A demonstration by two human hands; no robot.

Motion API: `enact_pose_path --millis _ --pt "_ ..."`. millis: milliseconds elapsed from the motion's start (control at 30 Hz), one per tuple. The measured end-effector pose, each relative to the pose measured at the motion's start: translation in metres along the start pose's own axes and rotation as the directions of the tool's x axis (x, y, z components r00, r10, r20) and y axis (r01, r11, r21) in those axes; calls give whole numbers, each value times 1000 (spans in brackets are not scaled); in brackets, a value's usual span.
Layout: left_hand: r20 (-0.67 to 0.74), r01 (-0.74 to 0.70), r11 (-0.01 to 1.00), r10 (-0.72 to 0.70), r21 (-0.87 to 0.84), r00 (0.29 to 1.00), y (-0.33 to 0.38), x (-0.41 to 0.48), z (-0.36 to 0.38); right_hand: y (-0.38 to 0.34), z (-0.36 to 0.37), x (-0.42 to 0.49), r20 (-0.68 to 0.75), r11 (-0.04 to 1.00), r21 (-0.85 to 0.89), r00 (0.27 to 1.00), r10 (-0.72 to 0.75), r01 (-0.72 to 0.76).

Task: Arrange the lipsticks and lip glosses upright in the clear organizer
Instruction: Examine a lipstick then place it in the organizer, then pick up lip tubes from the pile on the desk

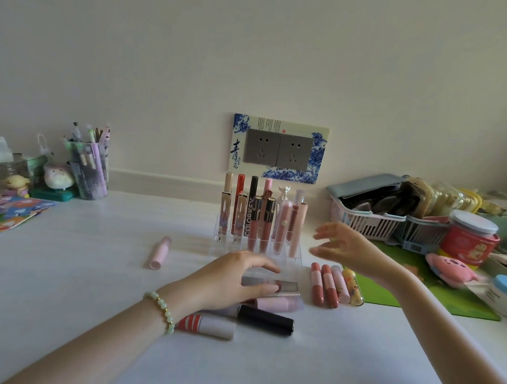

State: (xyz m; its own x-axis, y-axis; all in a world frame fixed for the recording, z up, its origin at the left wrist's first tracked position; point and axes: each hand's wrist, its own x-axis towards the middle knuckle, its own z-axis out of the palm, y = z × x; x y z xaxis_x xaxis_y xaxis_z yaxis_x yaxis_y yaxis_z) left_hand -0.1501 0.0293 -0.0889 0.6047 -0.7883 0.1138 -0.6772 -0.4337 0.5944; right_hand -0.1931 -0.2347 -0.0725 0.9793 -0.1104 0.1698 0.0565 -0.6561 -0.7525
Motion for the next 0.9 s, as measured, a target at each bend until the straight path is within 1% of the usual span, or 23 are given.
enact_pose_path --millis 67,167,267,333,400,433,500,567,733,833,900 --pt "8 10 1000 -10 17 1000 -1 -5 -1 4 1 -11 36 1000 -28 999 -2 3" --pt "25 26 998 -28 58 999 -4 -15 -7 -6 6 -28 48 995 -63 996 -78 81" --pt "24 57 994 -59 97 998 -4 -28 -15 -25 20 -43 140 989 -44 981 -132 140" --pt "16 118 973 -123 197 992 -7 -35 -20 -36 33 -51 185 984 -64 971 -154 168" --pt "34 151 941 -169 301 985 -12 -41 -28 -42 45 -54 179 960 -199 970 -162 197" --pt "66 158 934 -189 322 980 -14 -44 -31 -44 50 -55 167 944 -260 973 -162 202" --pt "129 170 933 -220 319 967 -17 -48 -37 -49 58 -59 132 916 -338 975 -181 216" --pt "141 186 930 -240 316 960 -18 -52 -40 -55 65 -63 115 897 -374 972 -206 235" --pt "90 212 936 -246 282 965 -20 -53 -40 -60 75 -65 116 900 -351 966 -230 257" --pt "39 226 949 -240 218 970 -25 -52 -44 -60 83 -63 173 915 -275 952 -254 294" --pt "7 196 950 -204 244 979 -35 -50 -45 -57 88 -60 199 916 -226 936 -291 333"
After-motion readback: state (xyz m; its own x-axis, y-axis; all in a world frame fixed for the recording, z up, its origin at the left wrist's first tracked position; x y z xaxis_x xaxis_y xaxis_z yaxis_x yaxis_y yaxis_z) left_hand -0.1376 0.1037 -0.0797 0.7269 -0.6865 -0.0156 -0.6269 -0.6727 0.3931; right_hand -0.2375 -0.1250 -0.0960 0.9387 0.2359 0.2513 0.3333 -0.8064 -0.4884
